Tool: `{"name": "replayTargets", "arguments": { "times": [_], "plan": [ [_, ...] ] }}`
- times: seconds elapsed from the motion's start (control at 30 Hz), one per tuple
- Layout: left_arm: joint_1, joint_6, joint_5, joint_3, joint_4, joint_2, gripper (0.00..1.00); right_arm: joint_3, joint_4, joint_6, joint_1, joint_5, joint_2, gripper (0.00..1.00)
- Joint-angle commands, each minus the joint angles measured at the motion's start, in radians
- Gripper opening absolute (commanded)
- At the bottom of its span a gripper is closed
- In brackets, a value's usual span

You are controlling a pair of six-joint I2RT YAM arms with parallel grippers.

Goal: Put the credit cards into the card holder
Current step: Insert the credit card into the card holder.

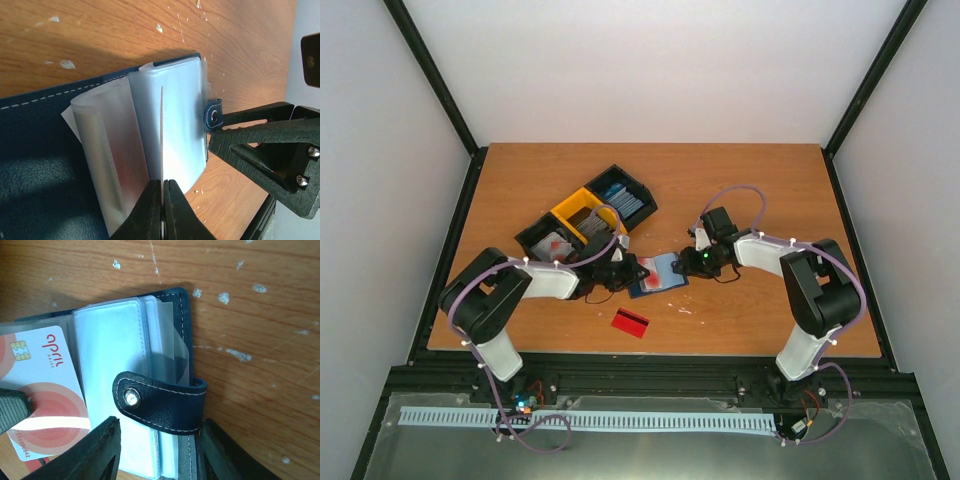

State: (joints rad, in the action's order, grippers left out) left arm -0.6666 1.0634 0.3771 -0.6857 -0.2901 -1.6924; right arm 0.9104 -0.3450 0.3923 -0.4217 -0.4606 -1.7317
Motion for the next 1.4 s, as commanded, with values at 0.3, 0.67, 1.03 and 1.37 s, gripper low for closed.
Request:
{"name": "replayTargets", "arguments": {
  "times": [0.3,0.67,1.03,1.37],
  "plan": [
    [0.035,0.158,0.085,0.018,-0.088,-0.043,0.01,-0.035,-0.045,0.002,-0.008,-0.001,-0.066,0.42],
    [0.038,0.221,0.065,0.025,-0.085,-0.069,0.01,-0.042,-0.043,0.008,-0.012,-0.007,-0.071,0.40],
    [0.039,0.263,-0.041,0.081,-0.041,0.005,0.01,-0.036,-0.037,0.016,-0.012,-0.007,-0.081,0.40],
    [0.038,0.245,0.070,0.053,-0.180,-0.085,0.01,-0.031,-0.037,0.012,-0.016,-0.042,-0.095,0.39]
  ]
}}
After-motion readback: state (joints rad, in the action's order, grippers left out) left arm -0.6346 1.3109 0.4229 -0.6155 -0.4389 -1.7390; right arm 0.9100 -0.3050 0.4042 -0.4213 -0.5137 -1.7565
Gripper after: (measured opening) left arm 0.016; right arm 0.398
